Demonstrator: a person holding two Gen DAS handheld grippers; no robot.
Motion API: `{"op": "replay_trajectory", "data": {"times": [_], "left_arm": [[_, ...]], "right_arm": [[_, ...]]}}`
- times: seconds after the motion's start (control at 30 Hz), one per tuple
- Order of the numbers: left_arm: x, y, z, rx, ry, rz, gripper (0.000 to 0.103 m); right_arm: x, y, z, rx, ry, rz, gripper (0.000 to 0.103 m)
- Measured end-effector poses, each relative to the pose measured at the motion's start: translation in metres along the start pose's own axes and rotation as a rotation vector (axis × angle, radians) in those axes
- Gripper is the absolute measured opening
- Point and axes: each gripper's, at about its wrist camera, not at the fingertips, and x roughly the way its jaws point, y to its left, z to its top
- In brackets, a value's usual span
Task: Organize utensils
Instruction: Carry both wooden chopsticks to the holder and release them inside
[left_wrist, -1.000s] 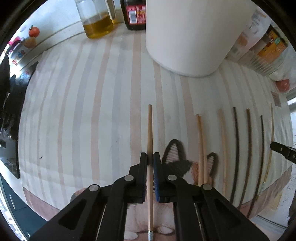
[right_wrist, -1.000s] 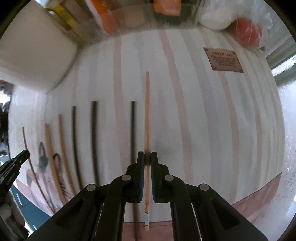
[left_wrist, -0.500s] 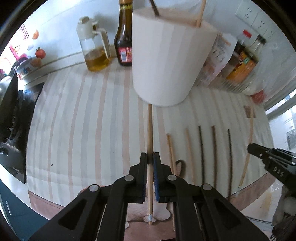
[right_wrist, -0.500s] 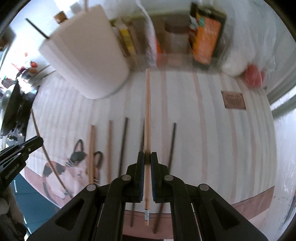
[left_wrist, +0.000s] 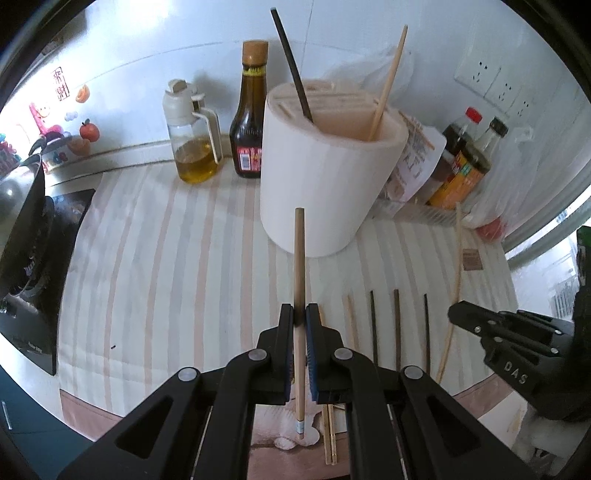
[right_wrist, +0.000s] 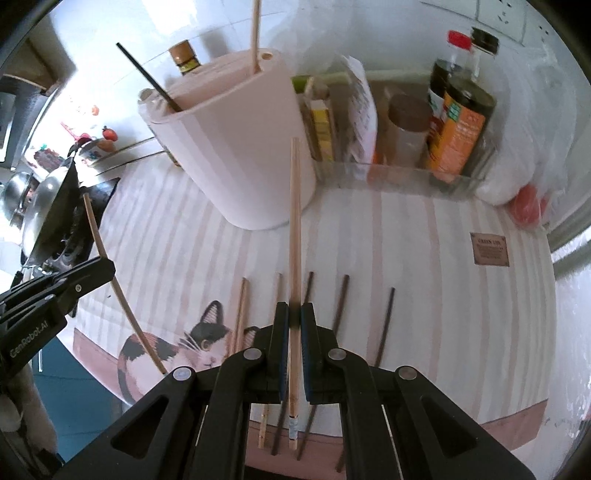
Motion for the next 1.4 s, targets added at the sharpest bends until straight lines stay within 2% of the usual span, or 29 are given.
{"op": "replay_trajectory", "data": {"times": [1.1, 1.4], "left_arm": [[-0.081, -0.02, 0.073, 0.019, -0.206, -0.083, 0.004], [-0.11, -0.016, 0.119, -0.008, -0.326, -0.077, 0.004]], "right_arm": [[-0.089, 0.029, 0.081, -0.056, -0.242, 0.111, 0.006], [-0.131, 0.033, 0.12, -0.067, -0.382, 0.14, 0.006]]}}
